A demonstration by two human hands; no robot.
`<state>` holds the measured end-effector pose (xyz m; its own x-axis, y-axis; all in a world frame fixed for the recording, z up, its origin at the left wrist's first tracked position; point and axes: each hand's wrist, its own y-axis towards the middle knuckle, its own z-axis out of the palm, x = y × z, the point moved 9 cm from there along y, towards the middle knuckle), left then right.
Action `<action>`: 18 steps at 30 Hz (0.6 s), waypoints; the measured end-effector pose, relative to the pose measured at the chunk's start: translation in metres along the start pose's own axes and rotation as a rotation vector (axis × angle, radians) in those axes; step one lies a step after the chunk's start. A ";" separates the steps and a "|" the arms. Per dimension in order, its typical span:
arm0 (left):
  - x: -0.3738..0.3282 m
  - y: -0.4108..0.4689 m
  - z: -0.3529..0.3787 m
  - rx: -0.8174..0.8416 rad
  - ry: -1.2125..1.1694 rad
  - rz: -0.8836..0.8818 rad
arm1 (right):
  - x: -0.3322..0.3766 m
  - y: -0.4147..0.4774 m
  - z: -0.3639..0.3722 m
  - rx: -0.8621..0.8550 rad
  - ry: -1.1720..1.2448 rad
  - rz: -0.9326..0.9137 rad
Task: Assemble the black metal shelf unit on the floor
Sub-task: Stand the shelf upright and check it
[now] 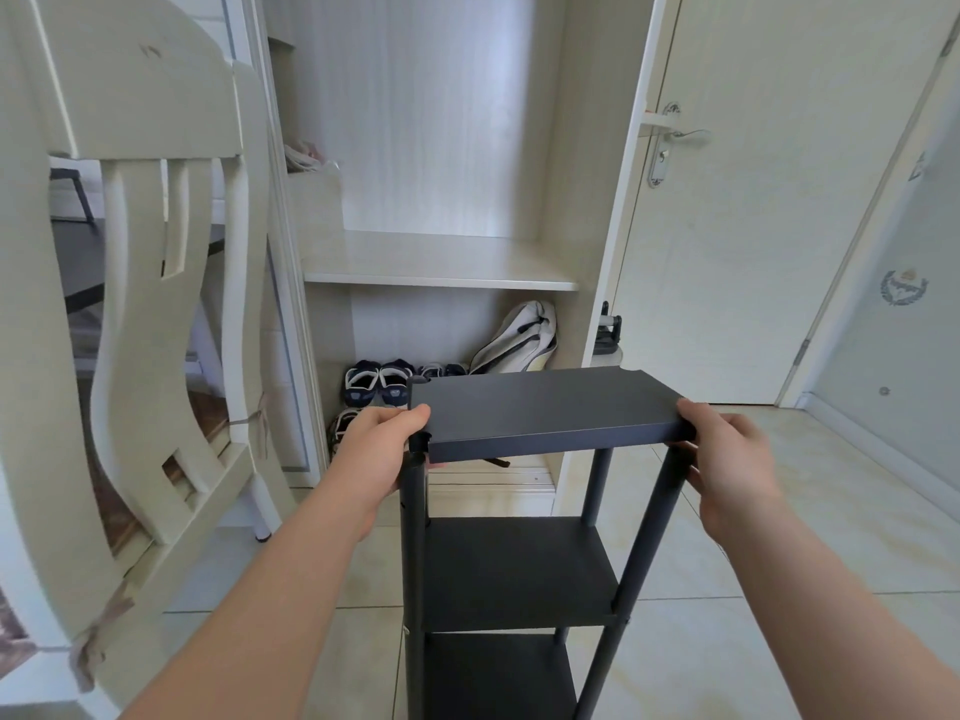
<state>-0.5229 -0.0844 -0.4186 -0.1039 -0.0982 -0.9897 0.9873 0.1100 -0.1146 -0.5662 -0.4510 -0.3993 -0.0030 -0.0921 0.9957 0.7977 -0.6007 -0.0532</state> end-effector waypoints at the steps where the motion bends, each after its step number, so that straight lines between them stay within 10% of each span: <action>1: 0.002 0.000 -0.001 -0.011 0.009 -0.008 | -0.002 0.000 0.000 -0.002 -0.002 0.011; 18: 0.006 0.005 -0.002 -0.065 -0.090 -0.037 | -0.011 0.004 -0.002 -0.025 -0.113 0.013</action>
<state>-0.5190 -0.0822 -0.4250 -0.1258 -0.1914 -0.9734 0.9728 0.1687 -0.1589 -0.5642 -0.4534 -0.4106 0.0767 -0.0107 0.9970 0.7820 -0.6198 -0.0668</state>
